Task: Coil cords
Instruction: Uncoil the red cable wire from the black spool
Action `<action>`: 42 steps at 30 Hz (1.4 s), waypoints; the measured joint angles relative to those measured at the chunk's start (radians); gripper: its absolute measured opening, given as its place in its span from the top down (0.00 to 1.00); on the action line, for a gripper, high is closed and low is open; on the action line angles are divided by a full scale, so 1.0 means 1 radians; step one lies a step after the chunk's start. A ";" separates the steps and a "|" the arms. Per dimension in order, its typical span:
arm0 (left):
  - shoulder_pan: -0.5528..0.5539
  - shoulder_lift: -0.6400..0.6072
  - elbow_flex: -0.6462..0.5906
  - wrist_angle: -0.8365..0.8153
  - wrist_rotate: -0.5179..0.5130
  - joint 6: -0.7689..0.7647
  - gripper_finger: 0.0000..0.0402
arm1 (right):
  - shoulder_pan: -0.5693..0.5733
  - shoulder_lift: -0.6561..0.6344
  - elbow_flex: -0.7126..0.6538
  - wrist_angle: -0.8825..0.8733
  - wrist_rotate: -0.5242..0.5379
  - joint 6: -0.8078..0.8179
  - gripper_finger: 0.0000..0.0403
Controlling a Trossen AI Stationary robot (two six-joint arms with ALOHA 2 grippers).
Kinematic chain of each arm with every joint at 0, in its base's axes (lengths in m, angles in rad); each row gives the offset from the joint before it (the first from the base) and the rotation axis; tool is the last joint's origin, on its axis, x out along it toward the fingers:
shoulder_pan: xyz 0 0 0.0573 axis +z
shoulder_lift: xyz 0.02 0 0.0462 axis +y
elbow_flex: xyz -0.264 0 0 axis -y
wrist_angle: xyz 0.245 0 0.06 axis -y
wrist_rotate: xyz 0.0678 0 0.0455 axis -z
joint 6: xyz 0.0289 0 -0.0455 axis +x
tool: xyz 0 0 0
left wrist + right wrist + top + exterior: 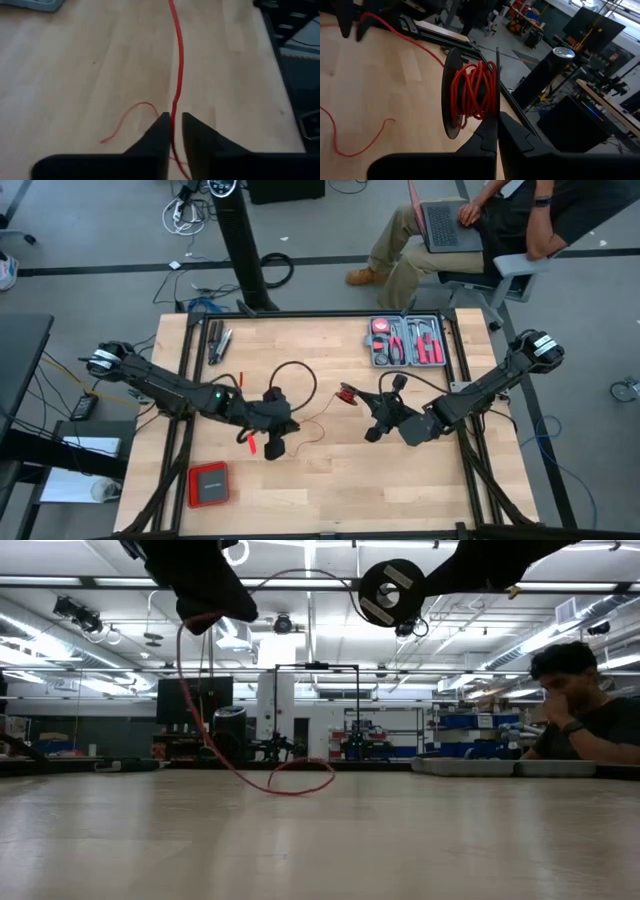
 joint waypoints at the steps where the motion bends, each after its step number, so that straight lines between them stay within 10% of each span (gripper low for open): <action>1: -0.003 0.004 0.000 0.000 -0.011 -0.007 0.82 | 0.000 0.000 0.000 0.000 -0.005 0.000 1.00; 9: -0.019 0.006 0.000 0.001 -0.015 -0.060 0.64 | -0.001 0.000 0.000 -0.100 -0.091 0.102 1.00; 20: -0.044 0.006 0.000 0.118 -0.037 -0.031 0.63 | -0.013 -0.002 0.000 -0.093 -0.129 0.122 1.00; 28: -0.072 0.029 0.000 0.285 -0.186 0.121 0.63 | -0.050 -0.073 0.000 -0.134 -0.370 0.253 1.00; 42: 0.017 0.059 0.000 0.433 -0.214 0.201 0.63 | -0.201 -0.139 0.000 -0.053 -0.330 0.162 1.00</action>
